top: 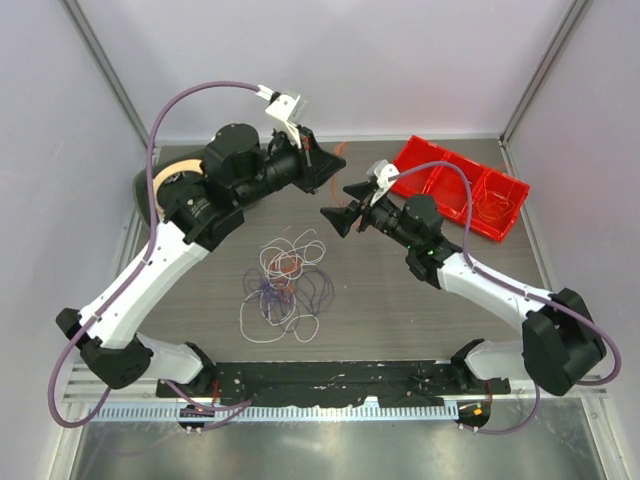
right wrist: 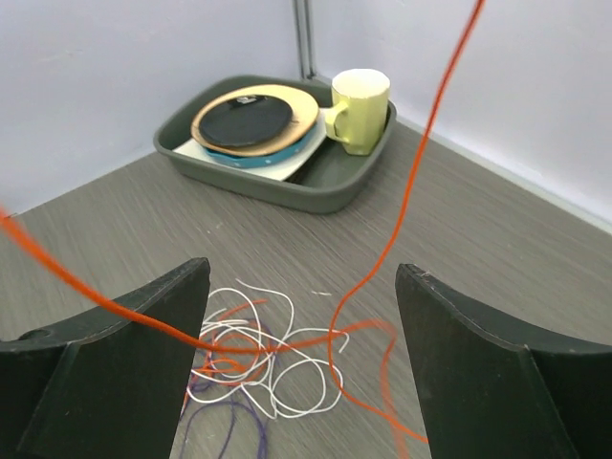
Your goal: Untangle the cables
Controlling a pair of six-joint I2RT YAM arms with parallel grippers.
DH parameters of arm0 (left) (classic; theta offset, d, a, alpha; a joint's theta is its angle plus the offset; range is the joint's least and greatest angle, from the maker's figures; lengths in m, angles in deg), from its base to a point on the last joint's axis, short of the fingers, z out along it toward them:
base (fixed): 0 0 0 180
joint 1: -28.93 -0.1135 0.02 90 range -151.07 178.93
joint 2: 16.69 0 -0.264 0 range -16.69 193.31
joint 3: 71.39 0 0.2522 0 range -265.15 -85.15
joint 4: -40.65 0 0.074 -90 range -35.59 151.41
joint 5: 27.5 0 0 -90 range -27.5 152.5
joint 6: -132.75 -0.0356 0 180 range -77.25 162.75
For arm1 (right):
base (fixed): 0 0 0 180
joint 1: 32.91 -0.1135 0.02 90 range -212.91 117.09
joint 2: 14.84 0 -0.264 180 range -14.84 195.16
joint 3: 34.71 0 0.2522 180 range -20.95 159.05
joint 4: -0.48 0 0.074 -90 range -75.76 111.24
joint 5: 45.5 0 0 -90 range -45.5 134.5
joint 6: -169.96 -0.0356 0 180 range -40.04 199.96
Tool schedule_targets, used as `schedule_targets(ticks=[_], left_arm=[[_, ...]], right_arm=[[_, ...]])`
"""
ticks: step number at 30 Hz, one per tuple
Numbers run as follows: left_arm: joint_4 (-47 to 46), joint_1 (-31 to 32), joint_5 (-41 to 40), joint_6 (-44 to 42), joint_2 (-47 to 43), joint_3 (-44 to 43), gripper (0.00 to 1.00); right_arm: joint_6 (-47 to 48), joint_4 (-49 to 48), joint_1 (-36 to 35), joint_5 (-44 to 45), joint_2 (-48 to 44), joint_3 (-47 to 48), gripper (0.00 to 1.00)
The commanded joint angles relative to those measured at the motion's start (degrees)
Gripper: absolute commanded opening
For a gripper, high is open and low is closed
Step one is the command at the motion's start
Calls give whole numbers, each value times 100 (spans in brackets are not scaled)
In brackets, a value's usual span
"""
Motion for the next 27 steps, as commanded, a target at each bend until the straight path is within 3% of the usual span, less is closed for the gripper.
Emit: schedule_targets(ticks=[1,9,11,12,13,14,20,22,23,25,26,27], left_arm=[[49,22,79,-30,-322,-96,0],[67,66,404,14,-366,-122,0],[76,75,395,5,-401,-113,0],[84,75,326,-3,-410,-96,0],[84,75,264,-21,-462,-61,0],[67,66,194,-38,-498,-17,0],[-328,66,-1536,128,-1067,1089,1],[-548,57,-2324,434,-1279,1800,14],[-635,57,-2555,566,-1480,2055,43],[-794,66,-2864,743,-1640,2706,76],[-812,57,-2865,900,-1693,2891,97],[-821,66,-2752,954,-1798,3197,100]], right_arm=[[-121,-754,-15,594,206,1,85],[-200,-719,-15,587,1128,694,83],[-227,-755,-15,596,1243,826,70],[-297,-738,-6,579,1270,853,57],[-323,-694,-15,561,1261,862,8],[-367,-702,-15,622,1209,827,1],[-482,-195,-6,1377,164,449,1],[-377,715,64,1466,-91,606,1],[-359,1087,108,1510,-284,720,1],[-315,2287,257,1972,-382,1166,1],[-298,2599,336,2167,-461,1291,1],[-297,2916,441,2274,-514,1414,1]])
